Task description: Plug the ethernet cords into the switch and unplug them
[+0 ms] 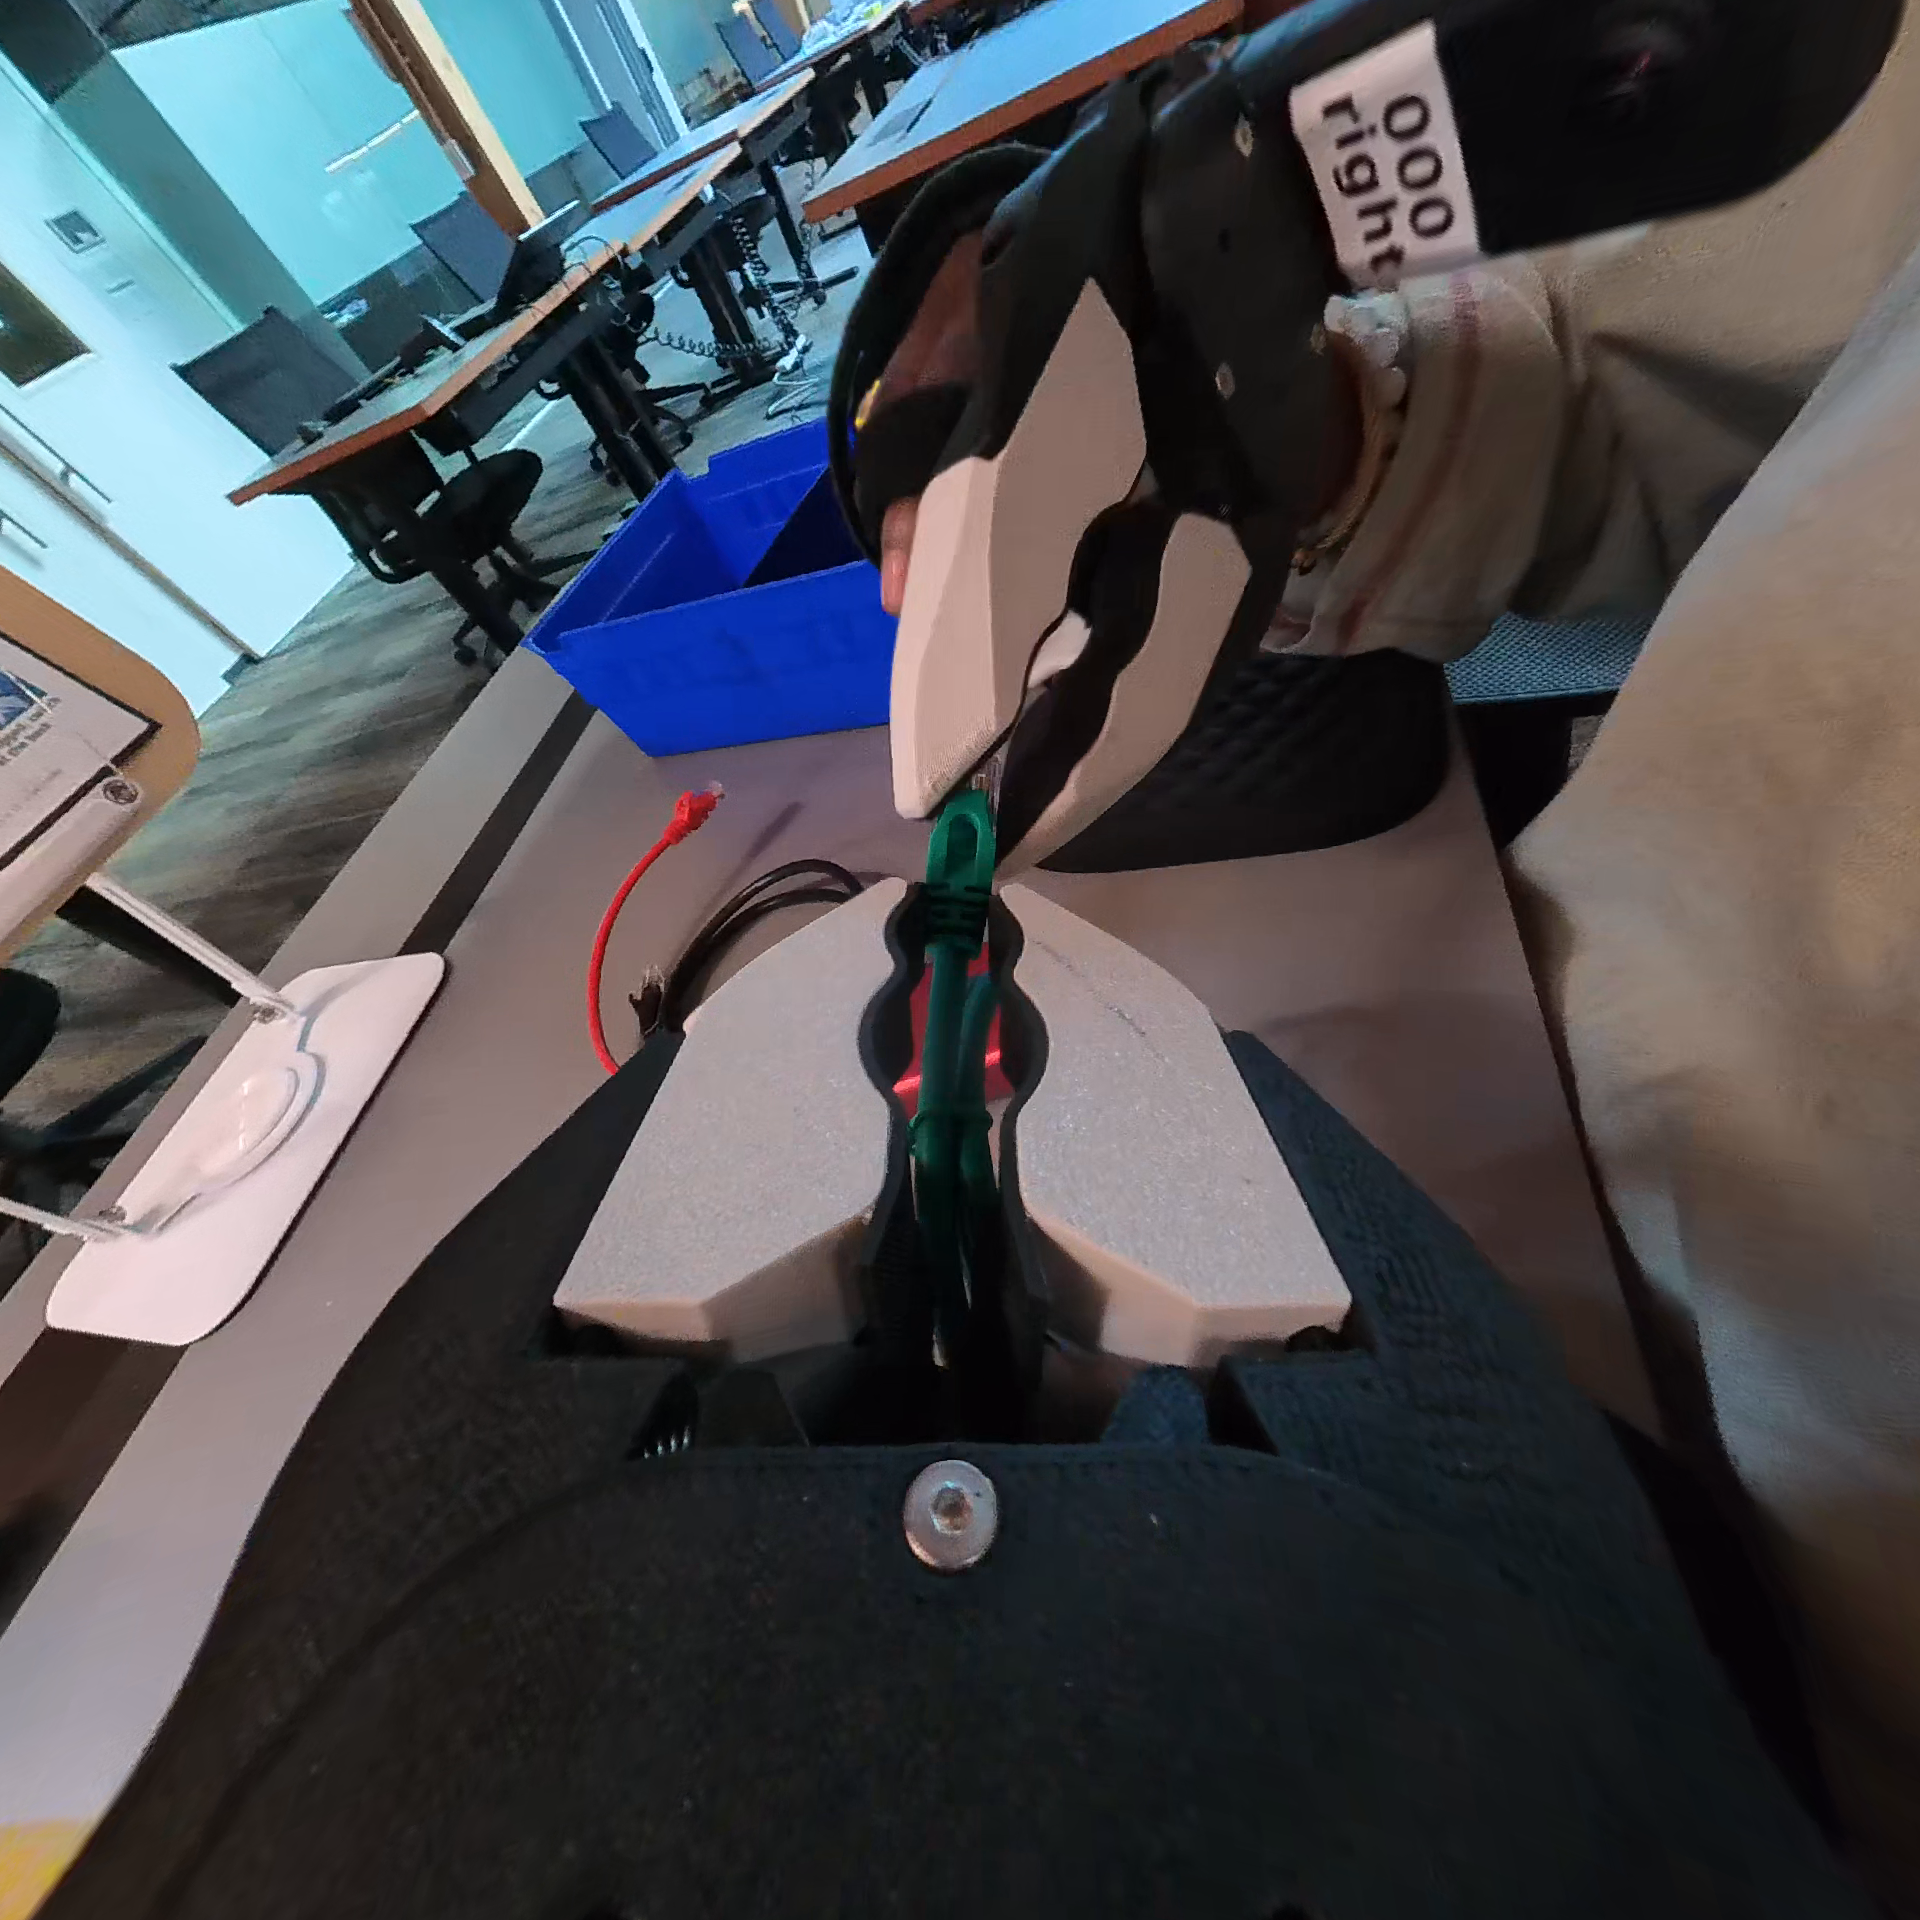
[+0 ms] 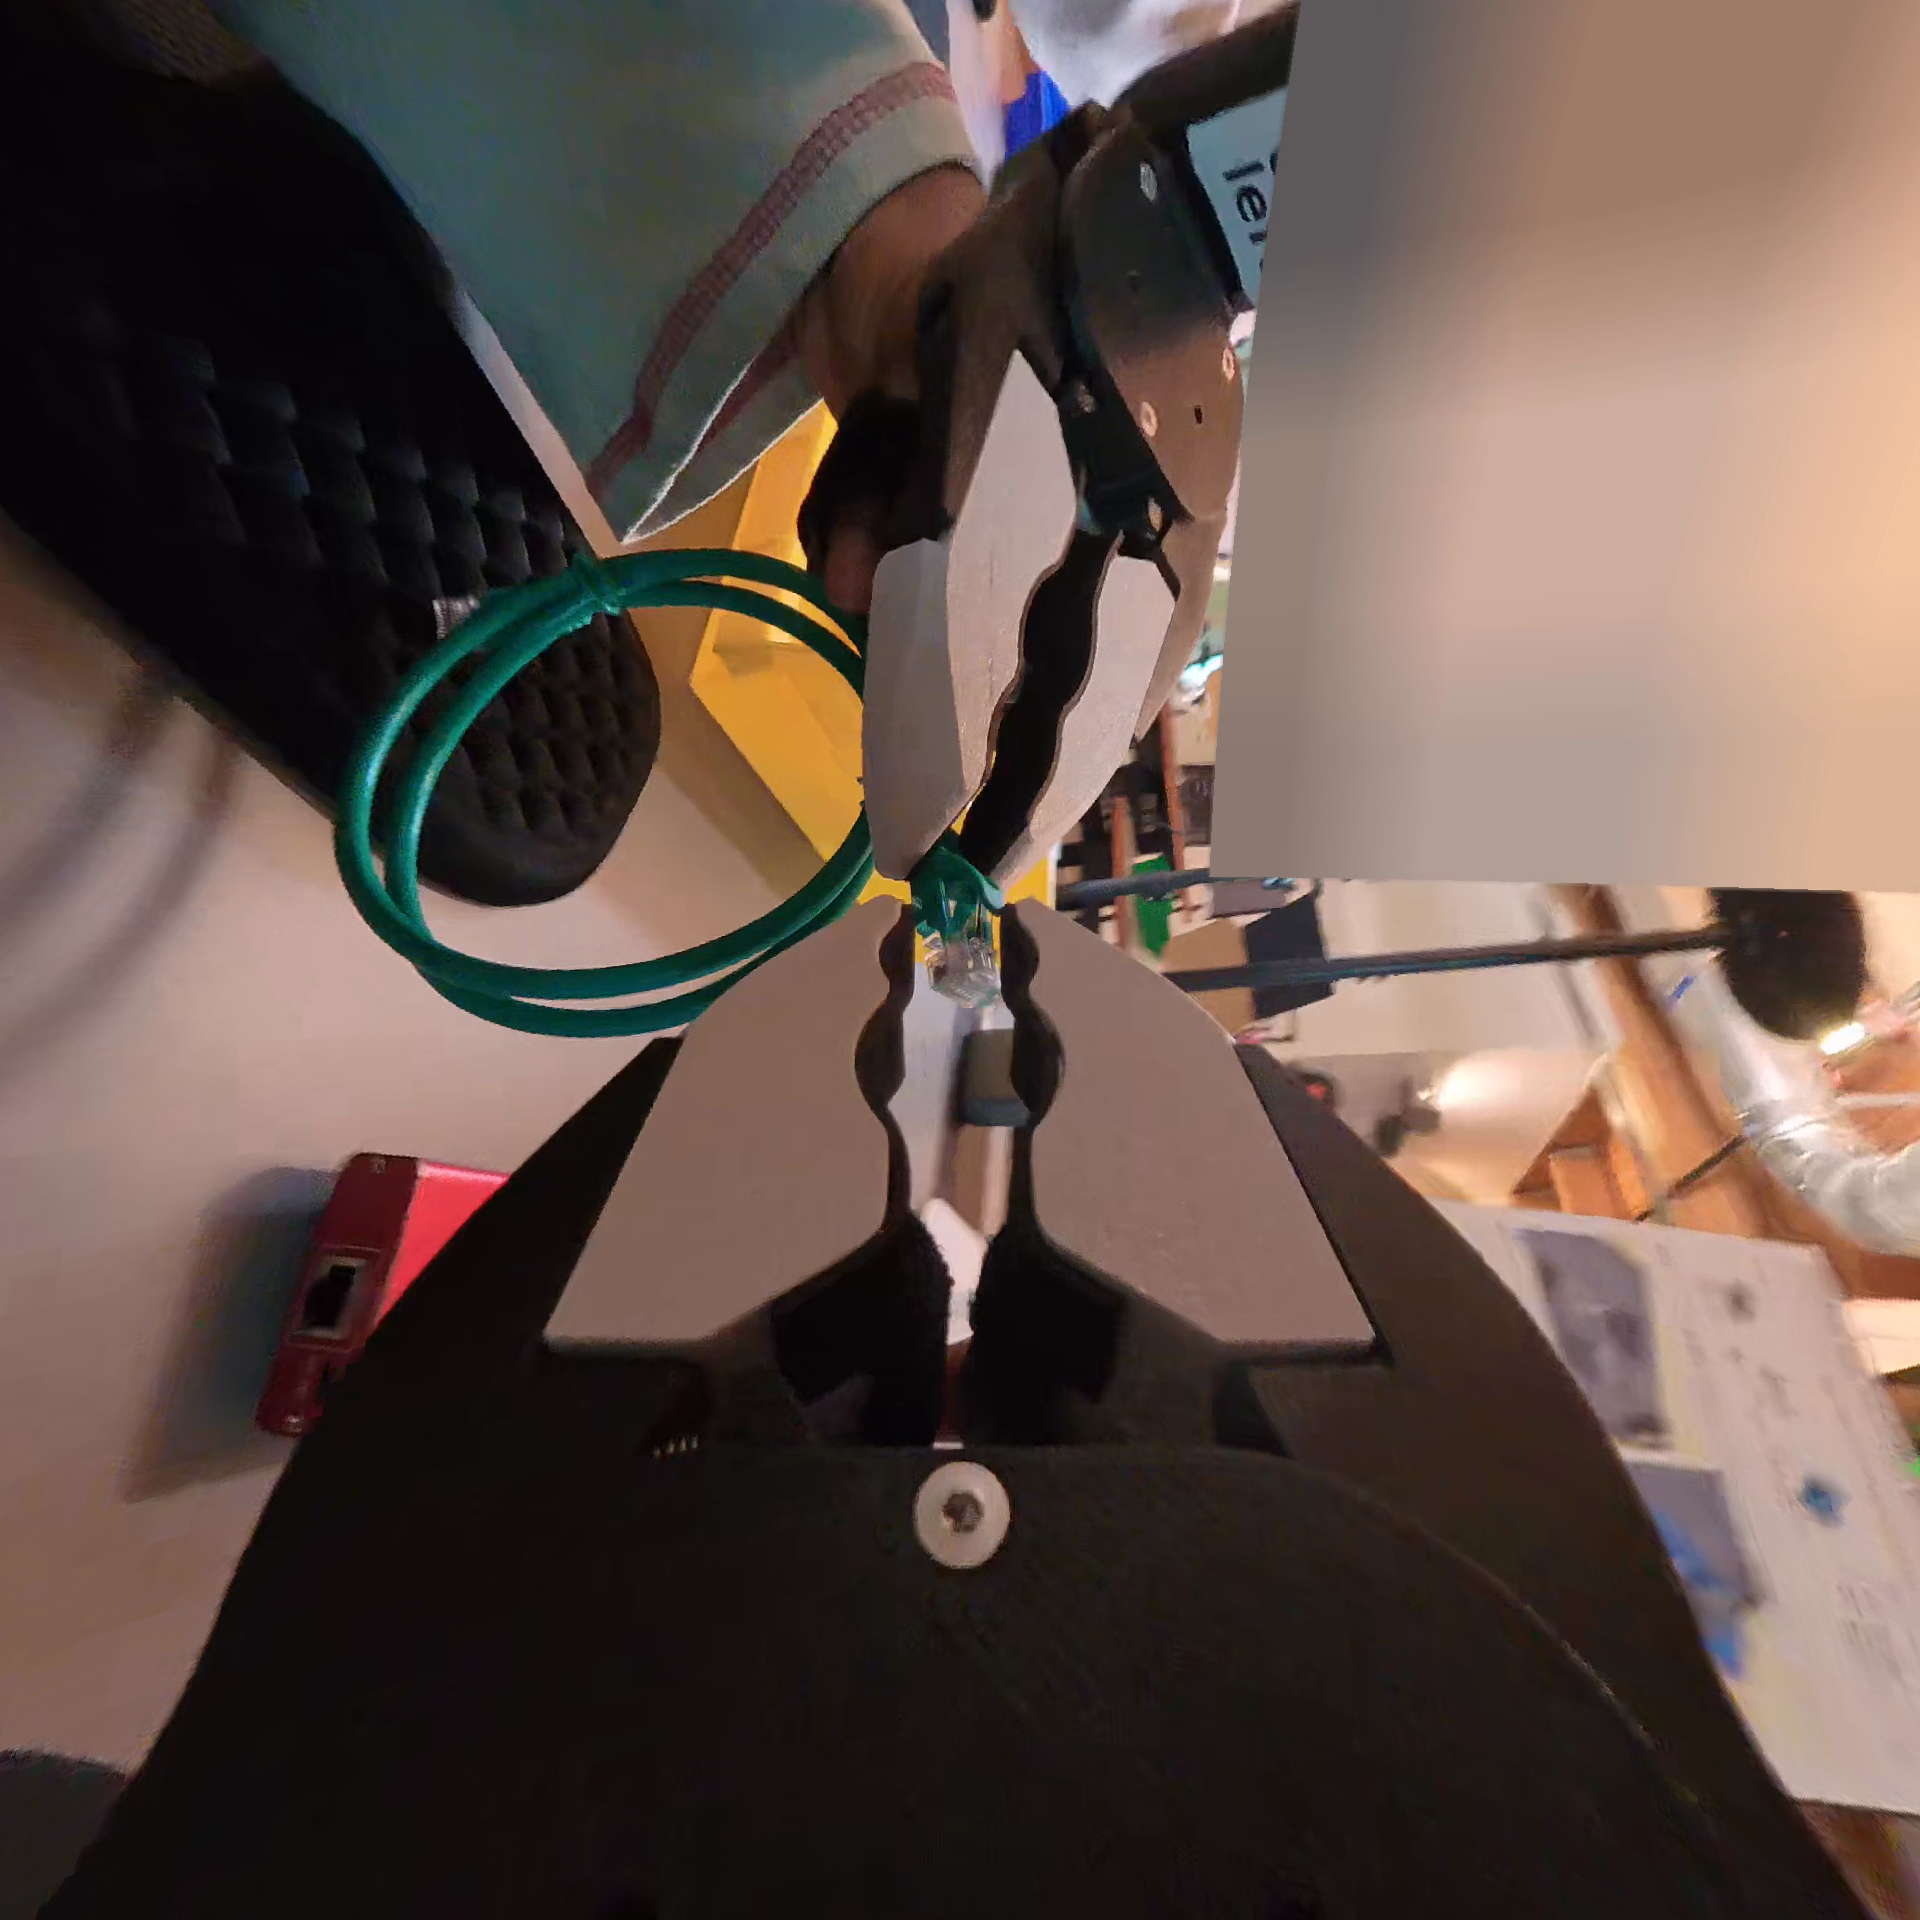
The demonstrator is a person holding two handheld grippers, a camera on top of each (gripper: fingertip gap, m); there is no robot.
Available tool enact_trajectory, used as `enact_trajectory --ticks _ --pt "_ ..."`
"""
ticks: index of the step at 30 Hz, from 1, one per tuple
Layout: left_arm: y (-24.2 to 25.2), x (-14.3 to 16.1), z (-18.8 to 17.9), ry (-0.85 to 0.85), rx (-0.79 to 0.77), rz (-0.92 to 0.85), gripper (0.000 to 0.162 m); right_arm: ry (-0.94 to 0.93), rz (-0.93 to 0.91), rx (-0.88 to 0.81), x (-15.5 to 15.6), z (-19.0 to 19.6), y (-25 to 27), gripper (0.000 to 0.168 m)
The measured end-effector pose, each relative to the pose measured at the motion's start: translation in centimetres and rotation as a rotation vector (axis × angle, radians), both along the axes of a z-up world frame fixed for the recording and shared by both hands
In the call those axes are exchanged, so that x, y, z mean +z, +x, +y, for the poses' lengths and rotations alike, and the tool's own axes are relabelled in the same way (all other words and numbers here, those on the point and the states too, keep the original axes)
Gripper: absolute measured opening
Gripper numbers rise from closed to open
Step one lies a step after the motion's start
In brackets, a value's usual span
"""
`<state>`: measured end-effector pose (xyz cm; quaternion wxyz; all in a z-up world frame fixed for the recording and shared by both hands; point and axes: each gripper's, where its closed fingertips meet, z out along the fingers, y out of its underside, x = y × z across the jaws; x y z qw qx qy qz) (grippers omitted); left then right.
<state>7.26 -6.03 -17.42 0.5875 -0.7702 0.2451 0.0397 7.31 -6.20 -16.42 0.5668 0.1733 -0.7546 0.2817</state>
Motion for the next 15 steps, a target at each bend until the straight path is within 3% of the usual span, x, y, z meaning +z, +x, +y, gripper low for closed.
enact_trajectory --ticks 2,6,10,13,15 --pt "-0.3 0.2 0.2 0.017 0.03 0.02 0.014 -0.078 -0.126 -0.038 -0.2 0.3 -0.2 0.015" --pt "-1.5 2.3 0.2 0.161 0.187 0.223 0.036 -0.312 -0.377 -0.188 -0.7 2.5 -2.0 0.015" --pt "-1.6 4.5 0.2 0.314 0.37 0.377 0.032 -0.637 -0.676 -0.375 -2.1 5.2 -4.1 0.014" --pt "0.3 5.4 0.9 0.421 0.461 0.32 0.024 -0.778 -0.781 -0.491 -3.5 6.6 -5.4 0.014" --pt "3.0 4.0 2.6 0.415 0.408 0.188 0.024 -0.891 -0.831 -0.525 -4.0 7.0 -6.1 0.014"
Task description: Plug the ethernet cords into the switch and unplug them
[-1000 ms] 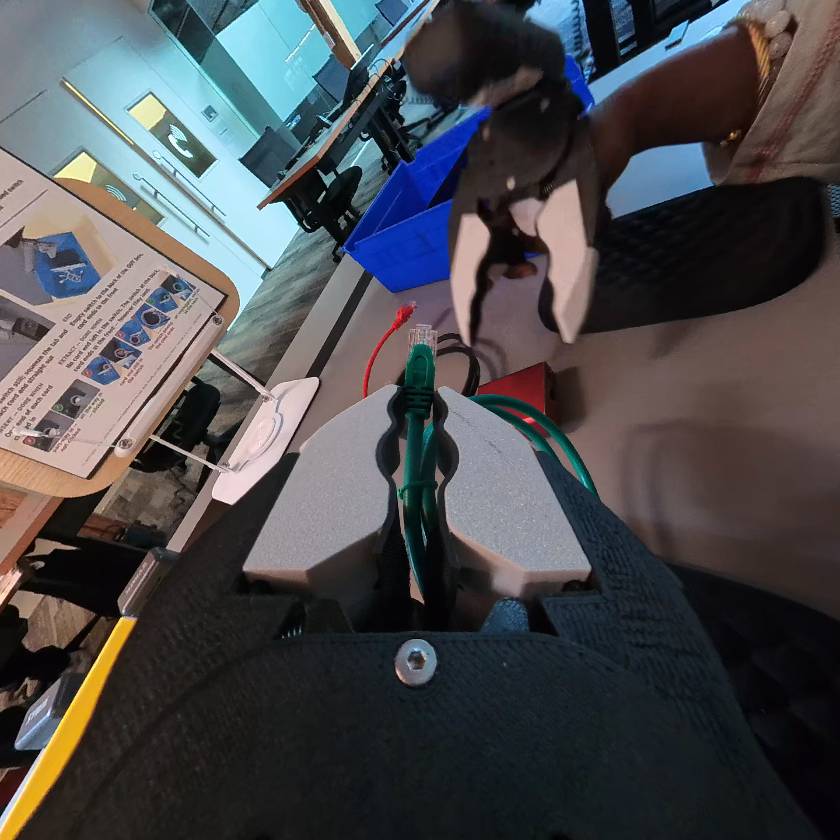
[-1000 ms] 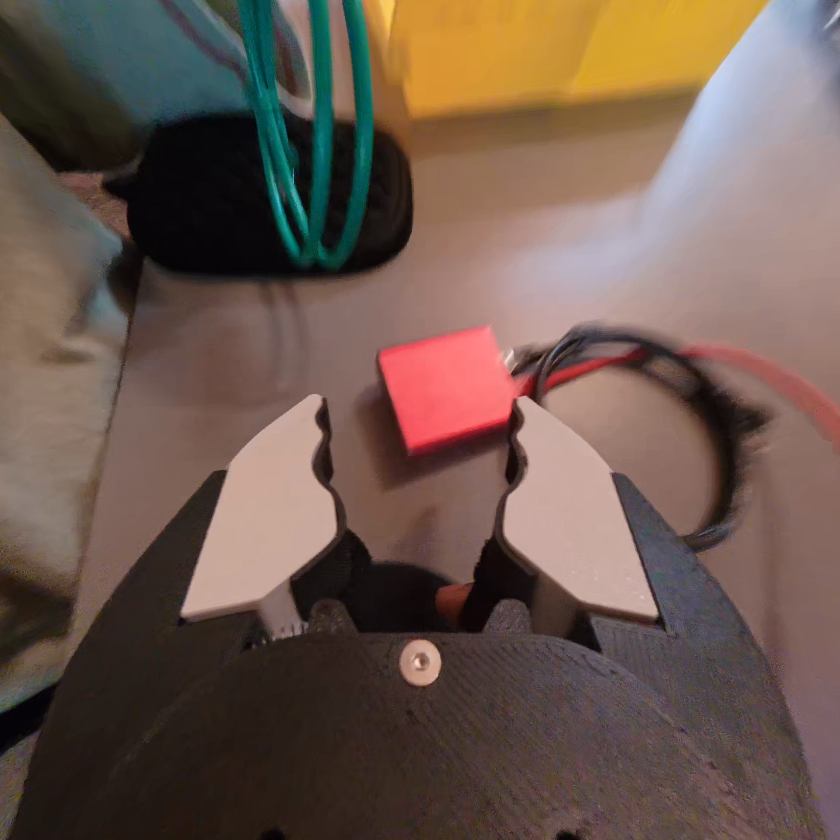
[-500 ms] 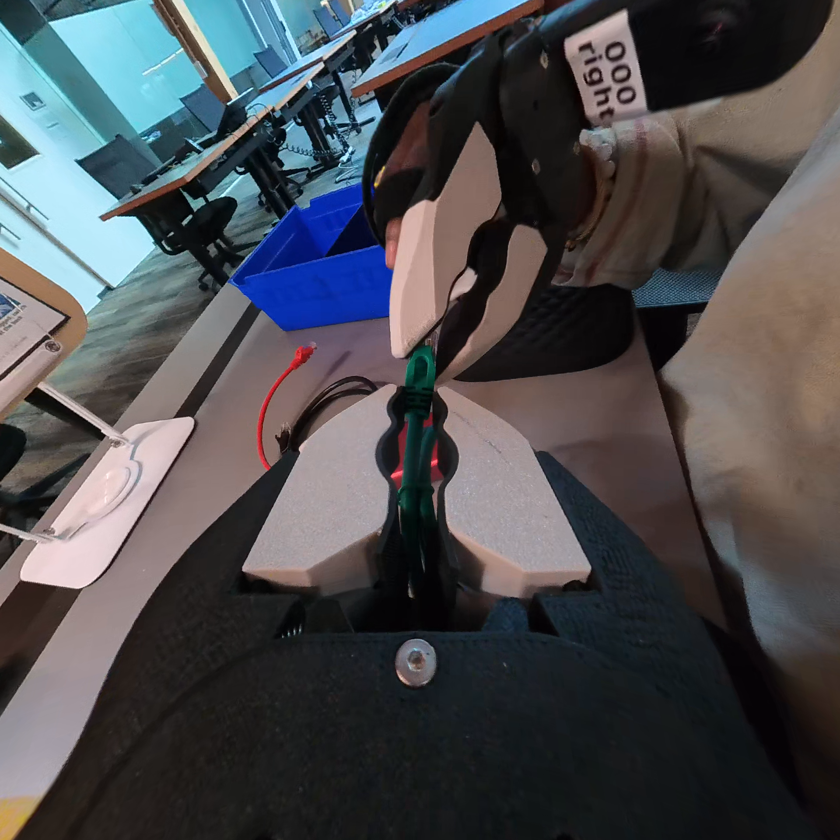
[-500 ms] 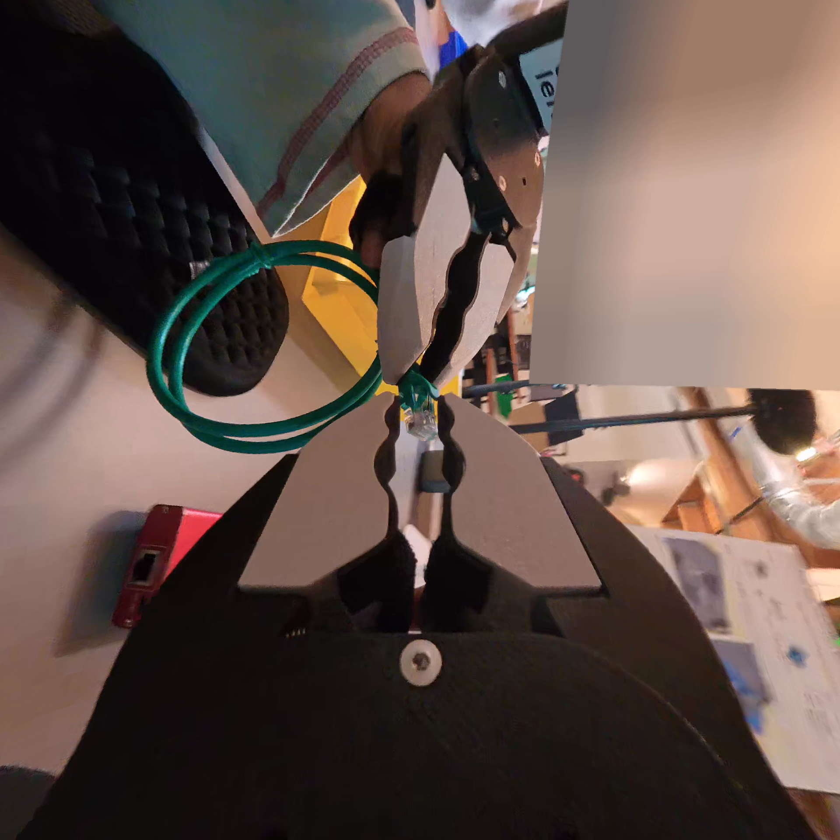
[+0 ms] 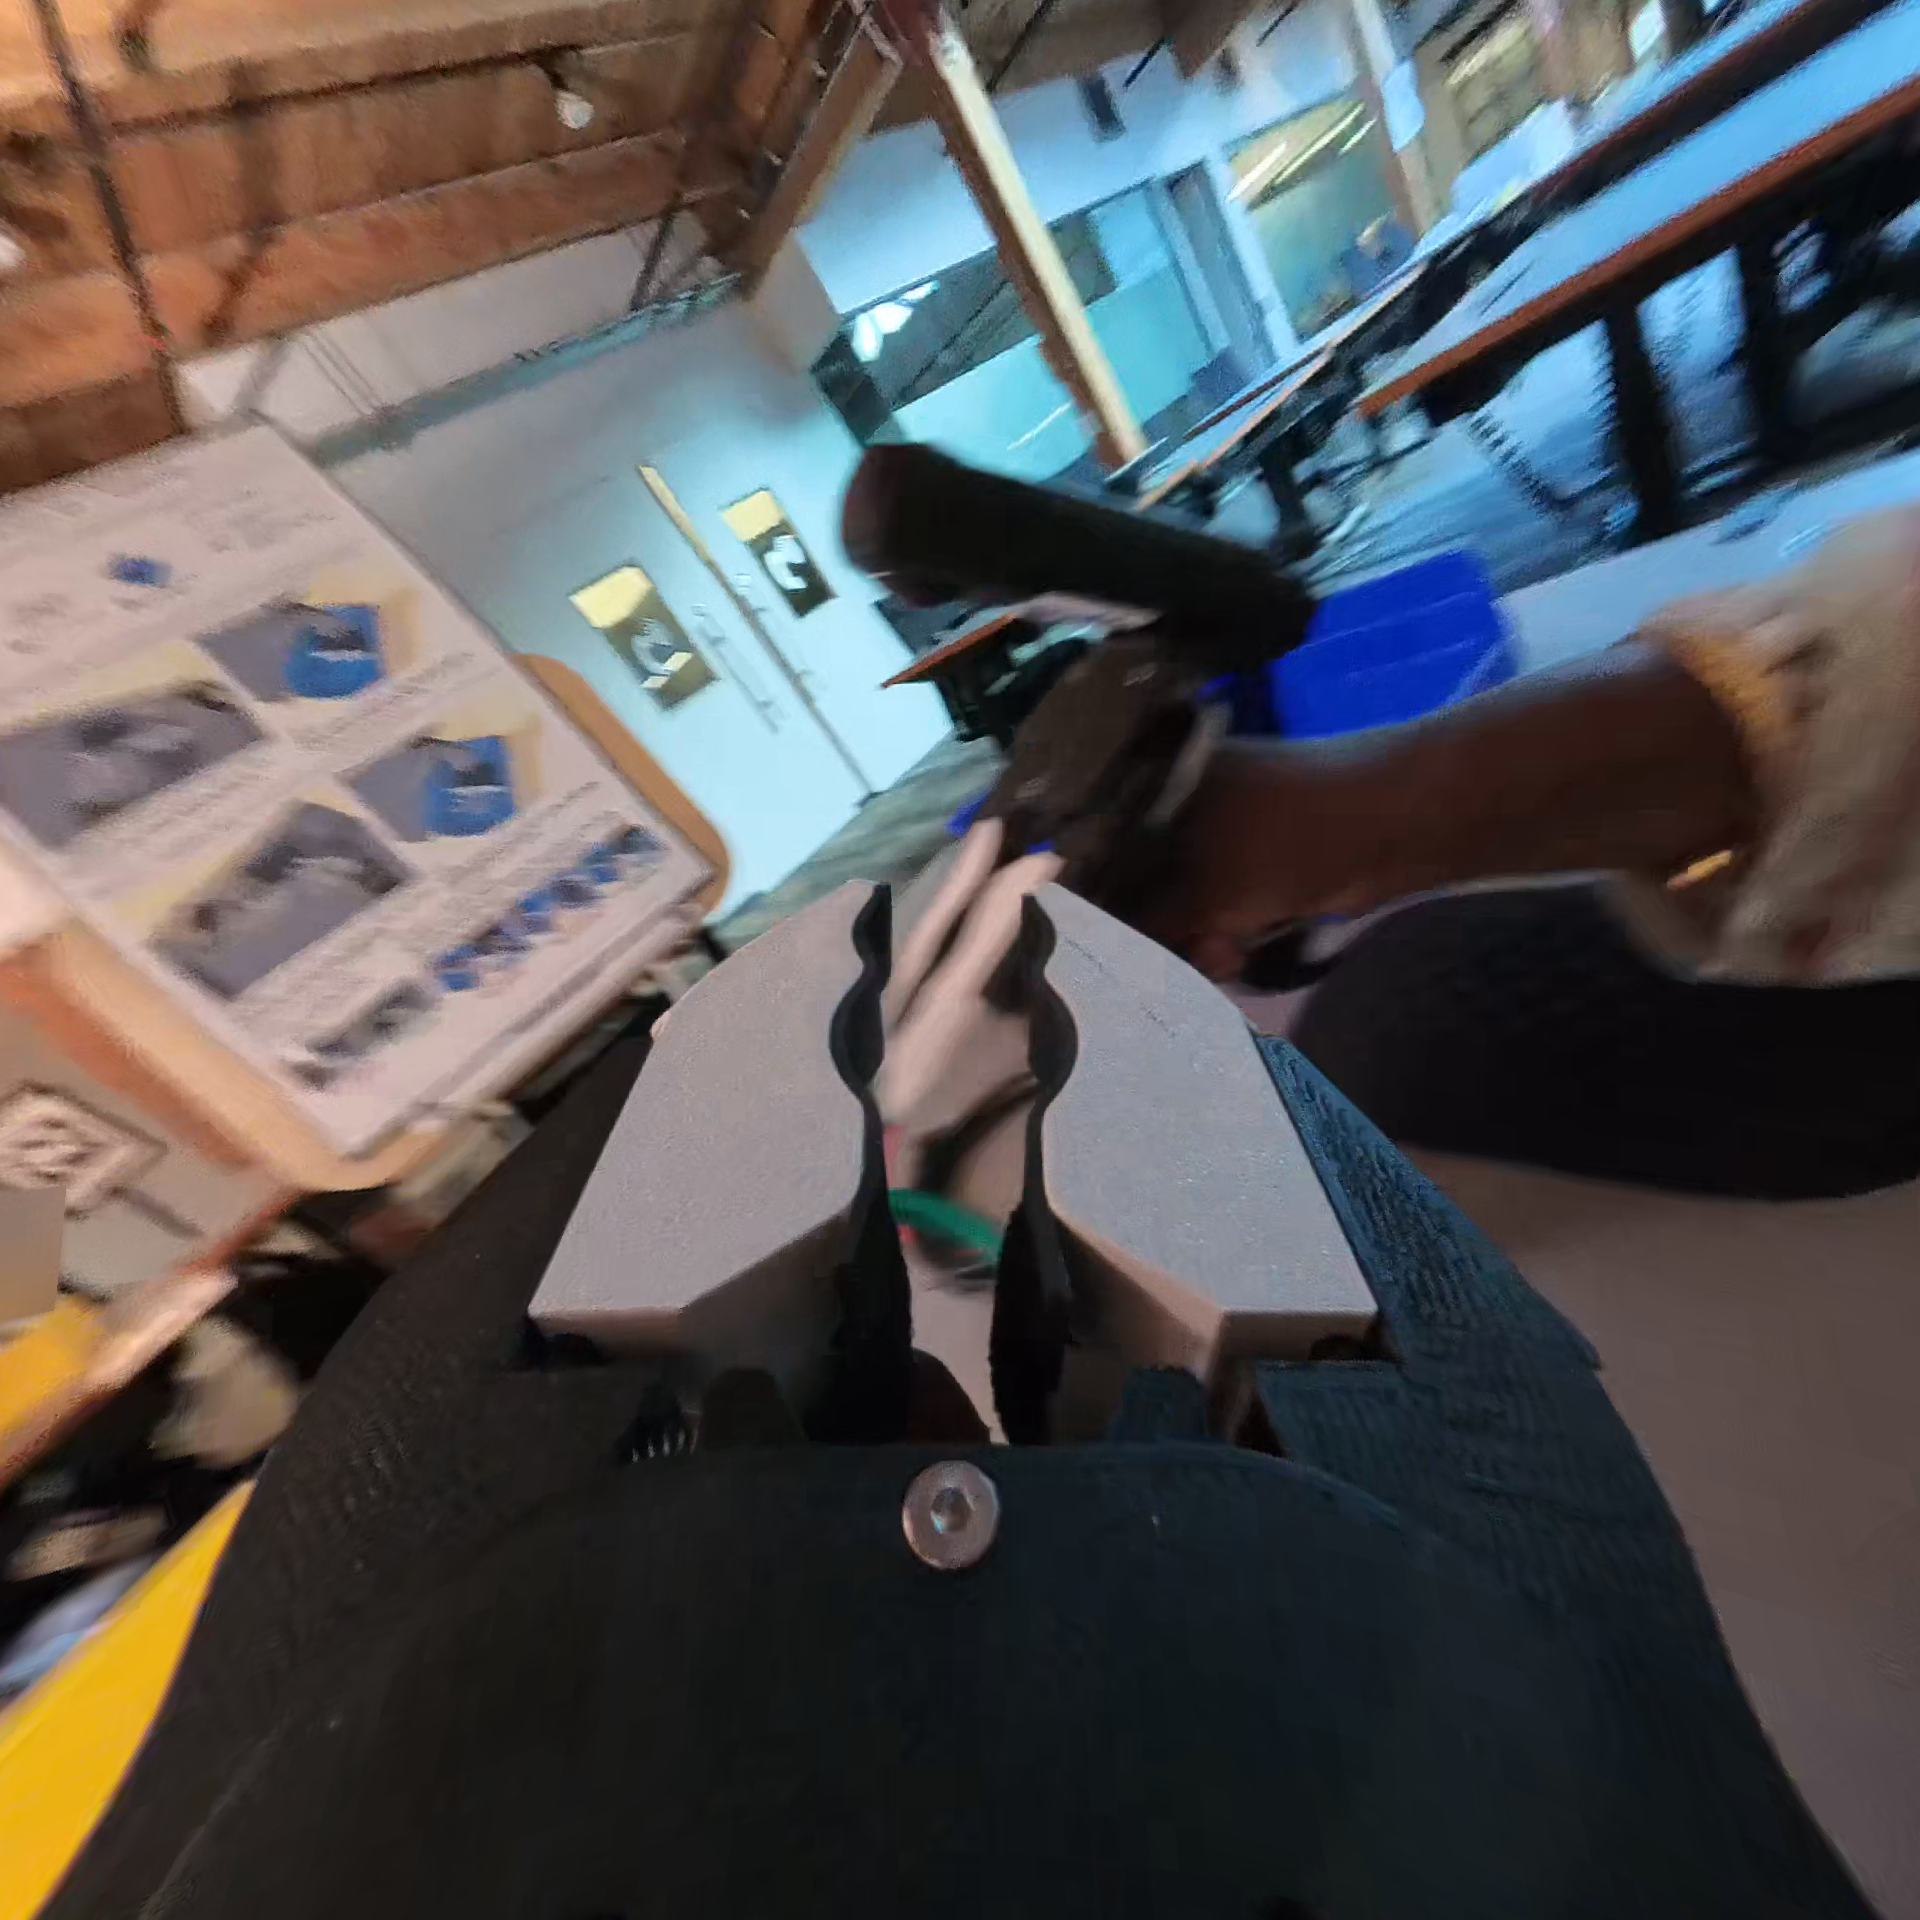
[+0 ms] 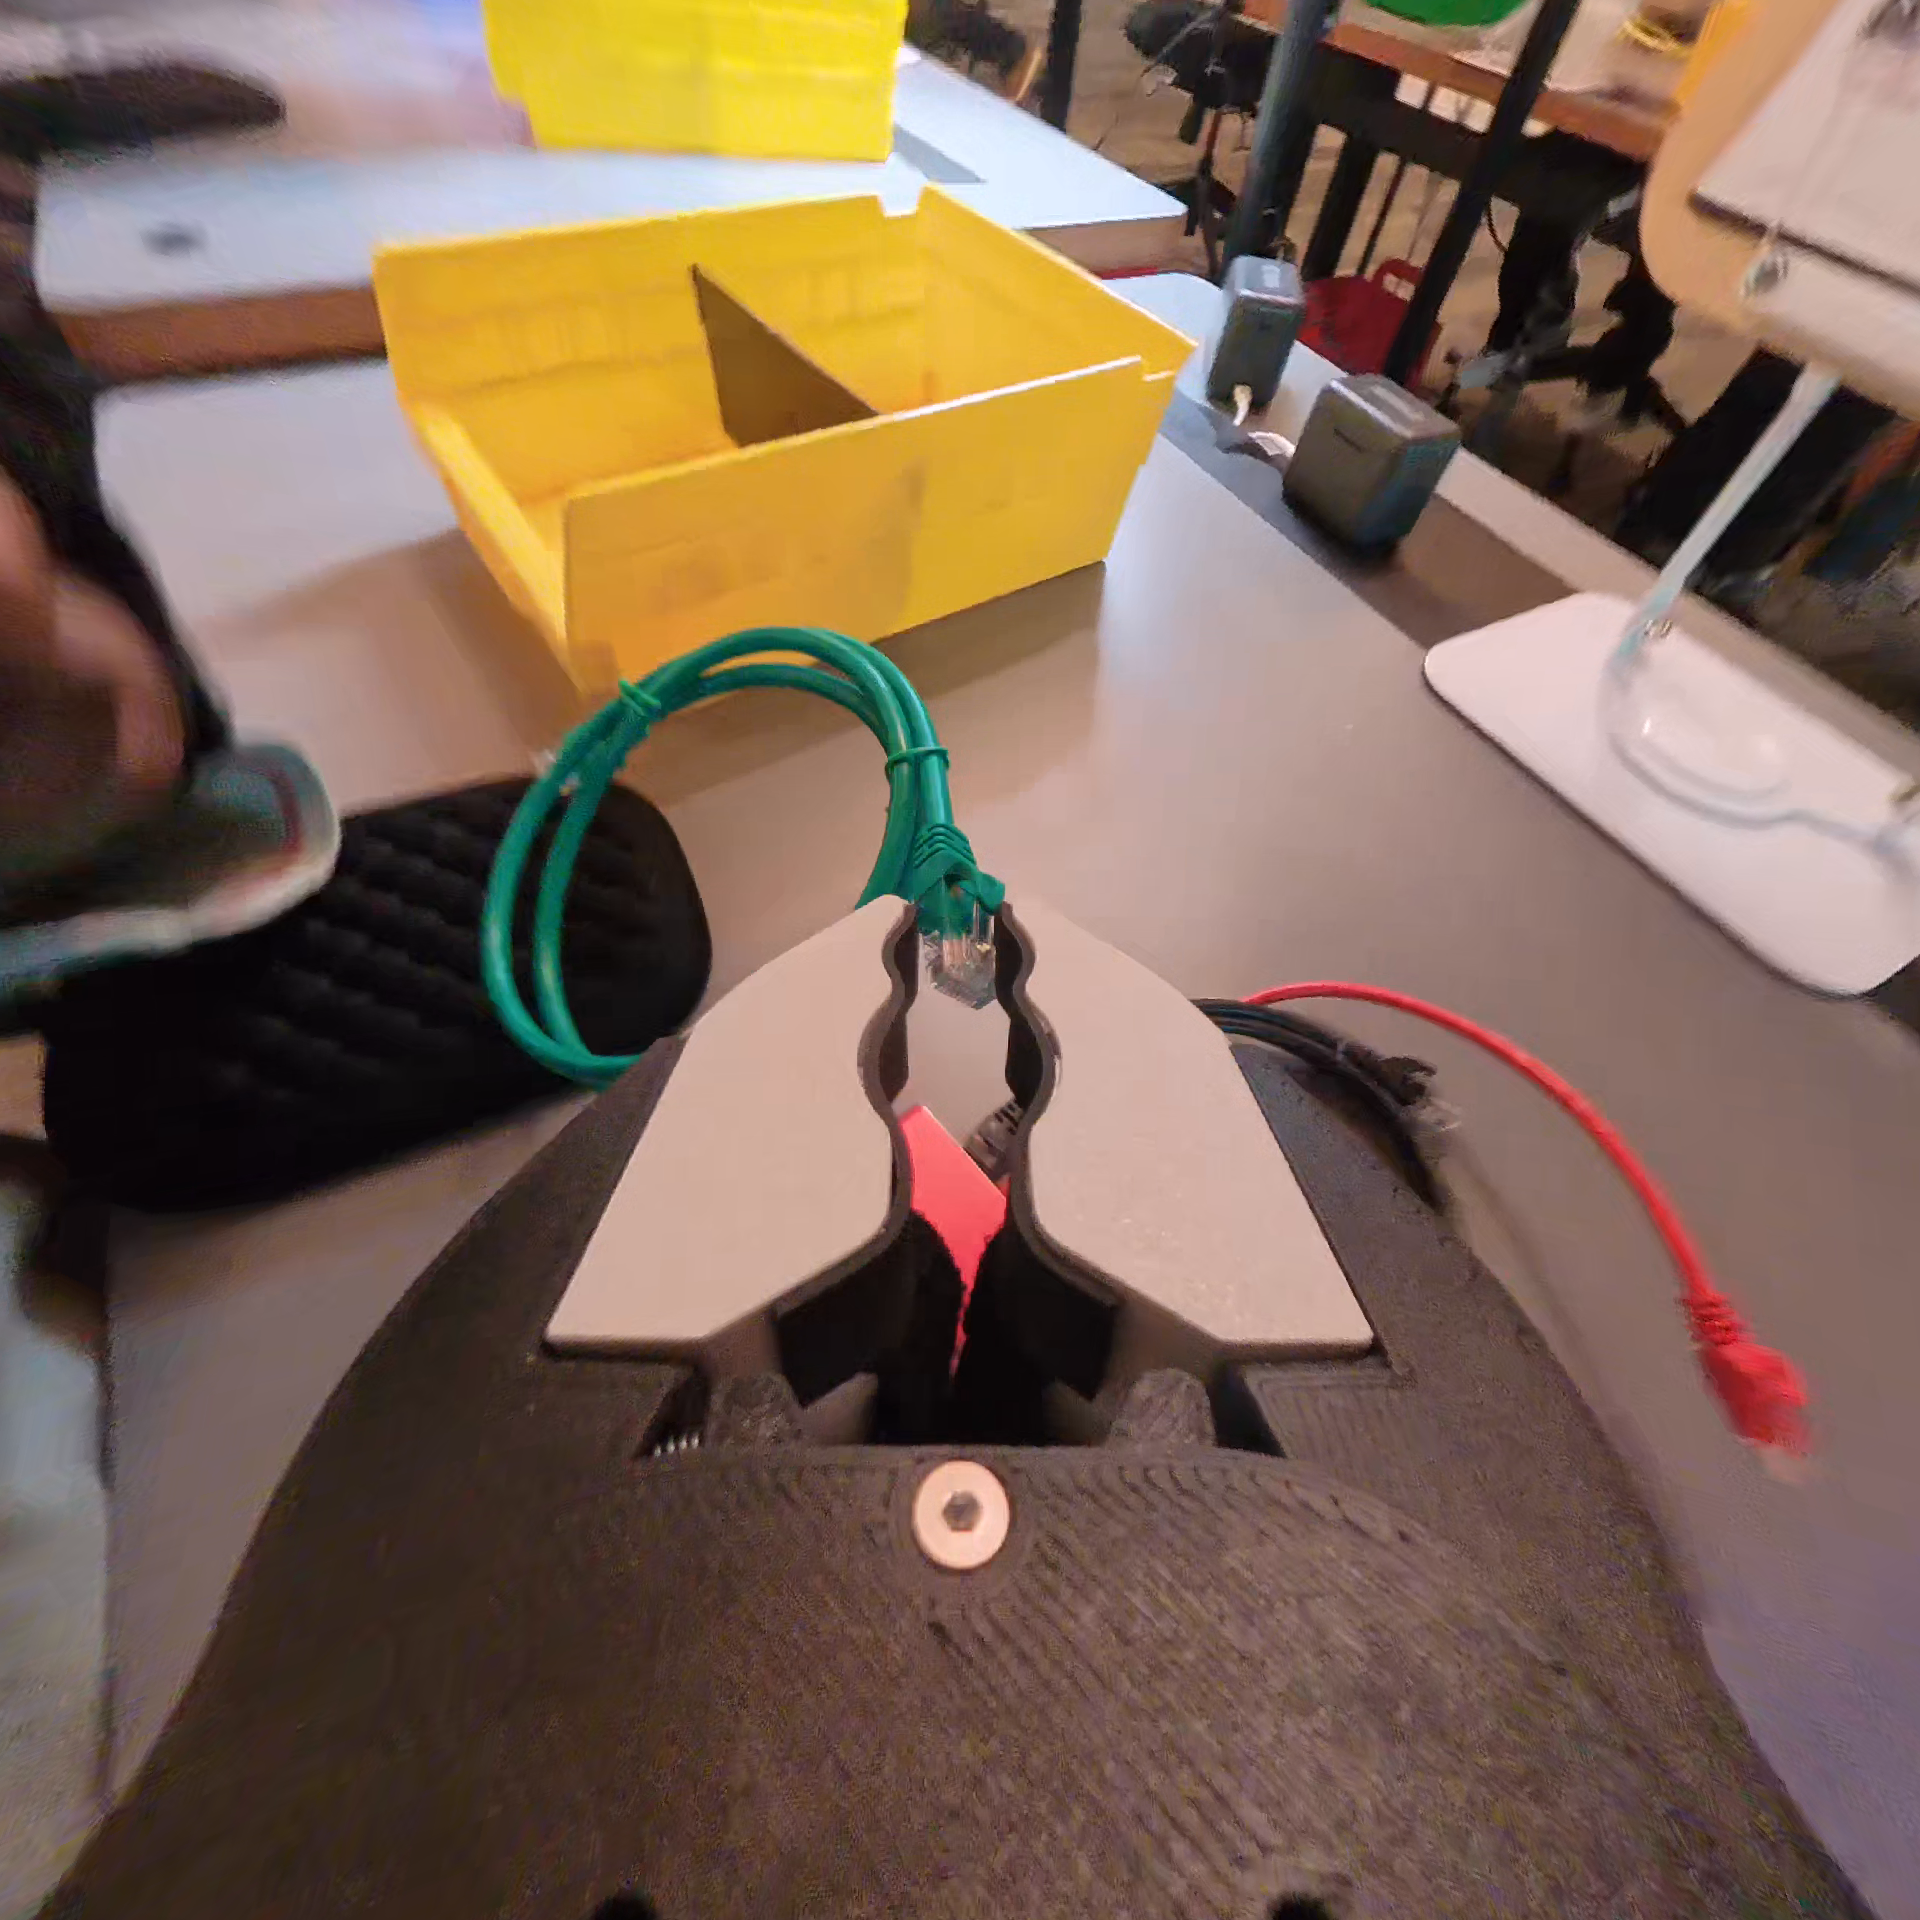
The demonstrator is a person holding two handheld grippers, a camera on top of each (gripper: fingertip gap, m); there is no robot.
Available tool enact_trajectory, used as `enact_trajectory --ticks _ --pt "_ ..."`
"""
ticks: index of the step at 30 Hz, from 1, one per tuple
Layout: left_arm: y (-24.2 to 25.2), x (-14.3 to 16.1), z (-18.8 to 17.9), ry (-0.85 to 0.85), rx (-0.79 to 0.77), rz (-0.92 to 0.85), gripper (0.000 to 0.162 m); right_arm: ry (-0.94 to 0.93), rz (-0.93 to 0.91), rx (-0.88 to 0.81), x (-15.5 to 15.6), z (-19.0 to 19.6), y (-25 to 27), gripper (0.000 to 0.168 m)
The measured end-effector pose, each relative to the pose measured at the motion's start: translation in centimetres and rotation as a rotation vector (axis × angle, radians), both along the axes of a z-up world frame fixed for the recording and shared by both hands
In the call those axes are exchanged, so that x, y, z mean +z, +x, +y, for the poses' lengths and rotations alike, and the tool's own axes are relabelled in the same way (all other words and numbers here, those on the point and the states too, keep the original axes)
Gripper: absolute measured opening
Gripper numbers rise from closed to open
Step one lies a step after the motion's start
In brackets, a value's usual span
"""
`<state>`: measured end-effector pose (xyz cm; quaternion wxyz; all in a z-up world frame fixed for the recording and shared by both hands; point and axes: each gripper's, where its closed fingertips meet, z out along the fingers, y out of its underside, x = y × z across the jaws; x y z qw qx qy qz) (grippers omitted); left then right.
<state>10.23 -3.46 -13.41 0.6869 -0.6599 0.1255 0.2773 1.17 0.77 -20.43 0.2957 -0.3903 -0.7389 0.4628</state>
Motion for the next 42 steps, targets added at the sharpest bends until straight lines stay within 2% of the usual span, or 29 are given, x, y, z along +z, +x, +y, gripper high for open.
enact_trajectory --ticks 3,6,8,9,12,14,18,21,26,28,30,32,34,37,39,42 --pt "2.9 -2.9 2.2 0.051 -0.149 -0.18 0.019 -0.284 -0.034 -0.046 0.2 0.4 -1.2 0.014" --pt "0.1 -5.0 2.9 0.097 -0.106 -0.268 0.017 -0.668 -0.128 -0.006 0.8 0.3 -1.6 0.014" --pt "-1.5 -3.6 2.2 0.165 -0.095 -0.141 0.016 -0.825 -0.232 0.051 0.3 -0.3 -1.1 0.014" --pt "-2.2 -3.2 1.8 0.154 -0.073 -0.041 0.015 -0.883 -0.293 0.087 -0.1 -0.9 -0.6 0.014" --pt "-4.1 -2.9 1.0 0.048 -0.049 0.189 0.028 -1.025 -0.465 0.179 -1.4 -2.1 1.0 0.014" --pt "-4.6 -3.5 0.4 -0.033 -0.115 0.269 0.034 -1.057 -0.551 0.225 -2.0 -2.8 2.0 0.013" --pt "-4.8 -5.7 -0.5 -0.222 -0.251 0.307 0.032 -1.024 -0.705 0.314 -3.0 -4.3 4.2 0.014" --pt "-5.3 -6.2 -1.1 -0.299 -0.271 0.318 0.031 -1.078 -0.818 0.35 -3.4 -5.2 5.4 0.013" --pt "-2.9 -6.2 -2.4 -0.278 -0.444 0.234 0.04 -1.255 -0.908 0.332 -3.9 -5.2 5.6 0.013" --pt "-2.8 -7.9 -2.4 -0.374 -0.432 0.247 0.04 -1.291 -0.921 0.315 -4.4 -5.0 5.6 0.013" --pt "-1.8 -9.0 -2.6 -0.395 -0.452 0.344 0.023 -1.338 -0.936 0.305 -4.4 -5.1 5.6 0.013" --pt "-0.8 -9.8 -2.6 -0.431 -0.49 0.364 0.011 -1.343 -0.955 0.303 -4.5 -5.5 5.7 0.013" --pt "-1.4 -10.5 -2.2 -0.49 -0.458 0.367 0.012 -1.334 -0.985 0.317 -4.4 -6.0 6.0 0.013" --pt "-2.0 -10.4 -1.9 -0.472 -0.433 0.382 0.019 -1.295 -1.018 0.341 -4.4 -6.8 6.7 0.013" --pt "-2.4 -10.2 -2.0 -0.465 -0.413 0.387 0.023 -1.28 -1.01 0.338 -4.3 -6.8 6.7 0.013" --pt "-3.5 -10.9 -2.3 -0.54 -0.357 0.442 0.025 -1.281 -0.982 0.334 -3.8 -6.3 6.4 0.013"
